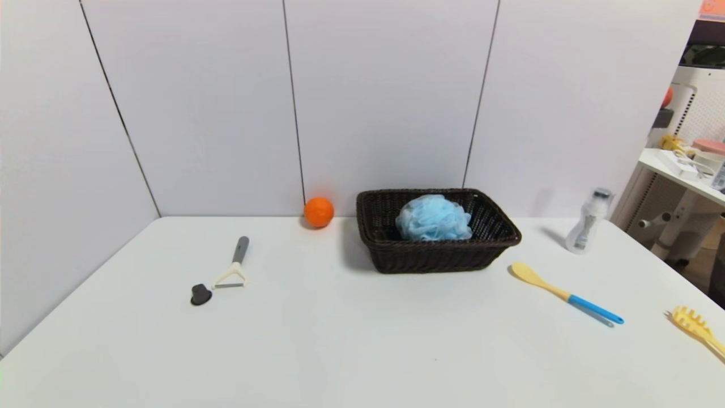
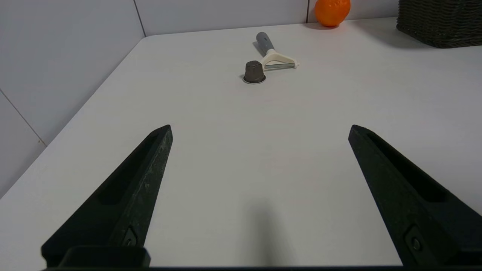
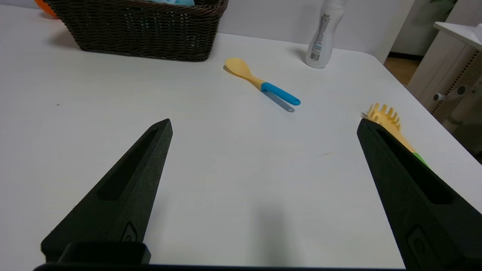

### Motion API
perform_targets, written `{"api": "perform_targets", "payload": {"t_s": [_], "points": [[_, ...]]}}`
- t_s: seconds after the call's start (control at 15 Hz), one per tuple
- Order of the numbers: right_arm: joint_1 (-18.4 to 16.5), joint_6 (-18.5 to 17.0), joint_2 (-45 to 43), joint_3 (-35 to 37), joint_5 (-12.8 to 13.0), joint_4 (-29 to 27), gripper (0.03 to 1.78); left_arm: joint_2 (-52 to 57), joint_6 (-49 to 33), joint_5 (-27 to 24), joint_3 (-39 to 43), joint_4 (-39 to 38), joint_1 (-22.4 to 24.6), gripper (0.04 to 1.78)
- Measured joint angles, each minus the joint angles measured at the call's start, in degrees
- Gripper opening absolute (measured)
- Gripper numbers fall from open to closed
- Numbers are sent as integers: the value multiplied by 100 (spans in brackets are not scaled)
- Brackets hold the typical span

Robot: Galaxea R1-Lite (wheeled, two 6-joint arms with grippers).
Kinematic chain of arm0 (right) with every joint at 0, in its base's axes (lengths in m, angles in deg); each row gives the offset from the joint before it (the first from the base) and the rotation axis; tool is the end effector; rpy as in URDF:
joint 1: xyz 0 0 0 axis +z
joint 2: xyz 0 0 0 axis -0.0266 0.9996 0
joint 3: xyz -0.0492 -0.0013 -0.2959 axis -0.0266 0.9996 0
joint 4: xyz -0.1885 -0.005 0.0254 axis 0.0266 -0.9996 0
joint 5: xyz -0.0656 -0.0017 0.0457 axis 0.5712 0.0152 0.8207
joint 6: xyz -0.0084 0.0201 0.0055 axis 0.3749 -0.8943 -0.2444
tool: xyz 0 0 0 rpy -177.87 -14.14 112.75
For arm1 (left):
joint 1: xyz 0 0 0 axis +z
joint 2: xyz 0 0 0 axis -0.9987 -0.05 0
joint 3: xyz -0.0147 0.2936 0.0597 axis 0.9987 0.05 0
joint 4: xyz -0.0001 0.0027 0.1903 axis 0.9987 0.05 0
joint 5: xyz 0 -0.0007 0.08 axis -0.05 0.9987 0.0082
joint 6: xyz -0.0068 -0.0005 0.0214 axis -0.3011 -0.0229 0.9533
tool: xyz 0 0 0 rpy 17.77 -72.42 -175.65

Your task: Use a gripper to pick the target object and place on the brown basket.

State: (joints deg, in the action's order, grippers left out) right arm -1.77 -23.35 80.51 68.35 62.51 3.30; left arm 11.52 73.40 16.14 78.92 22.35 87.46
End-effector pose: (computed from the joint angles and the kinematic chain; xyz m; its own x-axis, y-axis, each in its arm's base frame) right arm -0.0230 0.0010 0.0748 0.9994 0.0335 -0.0070 -0.0341 0.9926 -0.1165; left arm -0.0229 -0.0007 0.0750 0.9998 -0.0193 -0.0039 0.0194 0.9987 0.0475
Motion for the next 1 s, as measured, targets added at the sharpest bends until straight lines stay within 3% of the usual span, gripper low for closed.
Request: {"api": "perform_targets", "payload": {"t_s": [0.33,1.0], "points": [[-2,-344,-6,0,35,7,169,0,-2,5,0,0,0,169],[-2,-129,-6,2,2,5,169,0,-2,5,0,0,-2,169]]}}
